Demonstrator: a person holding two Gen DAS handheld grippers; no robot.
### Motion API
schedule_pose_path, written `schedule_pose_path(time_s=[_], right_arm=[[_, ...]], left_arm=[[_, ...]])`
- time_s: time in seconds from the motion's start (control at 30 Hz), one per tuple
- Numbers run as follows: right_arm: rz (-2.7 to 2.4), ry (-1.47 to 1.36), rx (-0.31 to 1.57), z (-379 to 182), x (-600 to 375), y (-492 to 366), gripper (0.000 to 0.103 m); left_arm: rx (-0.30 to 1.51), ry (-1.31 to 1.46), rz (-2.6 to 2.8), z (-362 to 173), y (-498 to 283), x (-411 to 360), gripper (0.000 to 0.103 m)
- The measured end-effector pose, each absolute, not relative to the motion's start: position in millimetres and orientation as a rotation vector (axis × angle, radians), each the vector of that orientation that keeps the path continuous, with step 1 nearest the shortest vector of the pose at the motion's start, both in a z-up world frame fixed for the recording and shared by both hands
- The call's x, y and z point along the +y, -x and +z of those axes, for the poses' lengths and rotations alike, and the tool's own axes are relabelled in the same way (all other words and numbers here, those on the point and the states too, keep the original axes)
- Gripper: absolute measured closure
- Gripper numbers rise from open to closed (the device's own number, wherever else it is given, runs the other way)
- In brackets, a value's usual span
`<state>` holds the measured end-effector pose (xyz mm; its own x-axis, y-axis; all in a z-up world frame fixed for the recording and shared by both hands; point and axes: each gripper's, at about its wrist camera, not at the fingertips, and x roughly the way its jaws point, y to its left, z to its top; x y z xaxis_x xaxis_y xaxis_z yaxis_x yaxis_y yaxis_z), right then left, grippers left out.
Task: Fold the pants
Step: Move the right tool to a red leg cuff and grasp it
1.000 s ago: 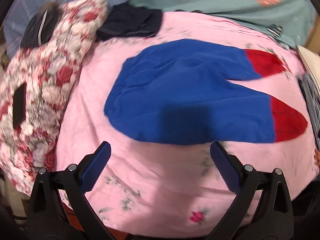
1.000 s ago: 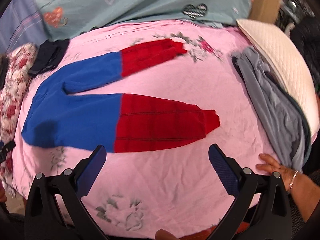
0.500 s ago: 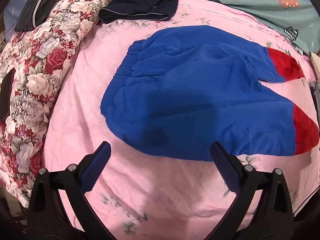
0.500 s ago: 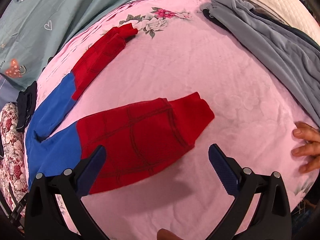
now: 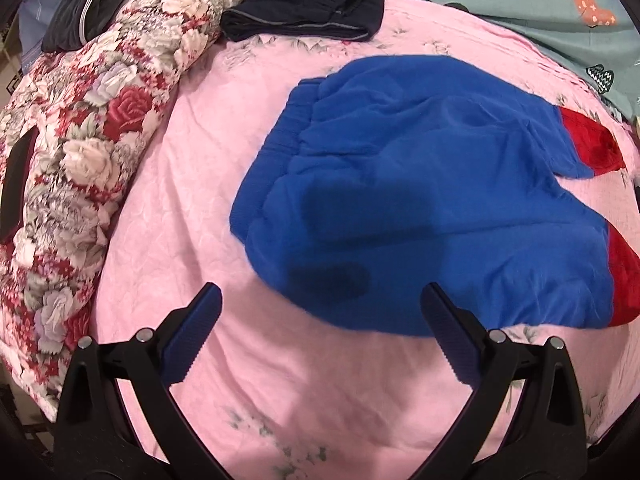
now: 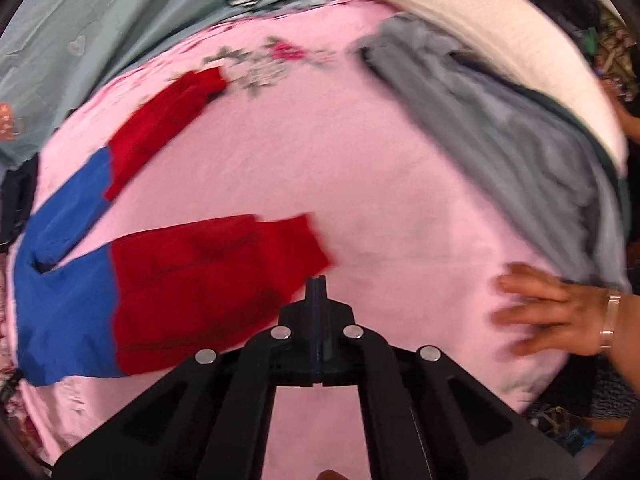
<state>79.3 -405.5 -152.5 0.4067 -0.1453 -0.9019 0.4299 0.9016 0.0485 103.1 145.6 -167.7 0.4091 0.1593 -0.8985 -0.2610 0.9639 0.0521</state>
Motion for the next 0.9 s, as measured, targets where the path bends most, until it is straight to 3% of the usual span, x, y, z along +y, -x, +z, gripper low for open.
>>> schedule_pose_path(time_s=[0.1, 0.13, 0.17, 0.2, 0.23, 0.33, 0.4, 0.43, 0.5, 0.53, 0.8, 0.9], right_arm=[[-0.231, -0.457, 1.092, -158, -421, -71, 0.102], [-0.186, -0.549, 1.080, -160, -424, -70, 0.093], [-0.180, -0.612, 1.086, -163, -424, -71, 0.041], [-0.211, -0.651, 1.086, -166, -422, -74, 0.012], [-0.221, -0.663, 1.055, -167, -420, -76, 0.001], [-0.218, -0.630, 1.060, -180, -407, -99, 0.002], [-0.199, -0.632, 1.105, -196, -396, -115, 0.009], [-0.190, -0.622, 1.135, -203, -390, -122, 0.027], [-0.182, -0.516, 1.166, -209, -372, -128, 0.077], [-0.145, -0.483, 1.179, -209, -365, -129, 0.088], [-0.185, -0.482, 1.183, -171, -396, -68, 0.091], [-0.190, -0.450, 1.217, -189, -402, -63, 0.088]], left_arm=[[1.125, 0.055, 0.284, -182, -116, 142, 0.002], [1.149, 0.052, 0.283, -190, -122, 142, 0.002], [1.162, 0.057, 0.281, -194, -124, 141, 0.002], [1.170, 0.065, 0.277, -196, -126, 140, 0.002], [1.171, 0.067, 0.273, -198, -126, 137, 0.002], [1.186, 0.044, 0.263, -204, -125, 129, 0.002], [1.192, 0.033, 0.267, -207, -123, 126, 0.002], [1.193, 0.035, 0.271, -209, -121, 125, 0.002], [1.192, 0.046, 0.281, -211, -119, 125, 0.002], [1.191, 0.053, 0.287, -212, -118, 125, 0.002], [1.224, 0.091, 0.250, -210, -98, 120, 0.010], [1.238, 0.075, 0.235, -215, -83, 114, 0.009]])
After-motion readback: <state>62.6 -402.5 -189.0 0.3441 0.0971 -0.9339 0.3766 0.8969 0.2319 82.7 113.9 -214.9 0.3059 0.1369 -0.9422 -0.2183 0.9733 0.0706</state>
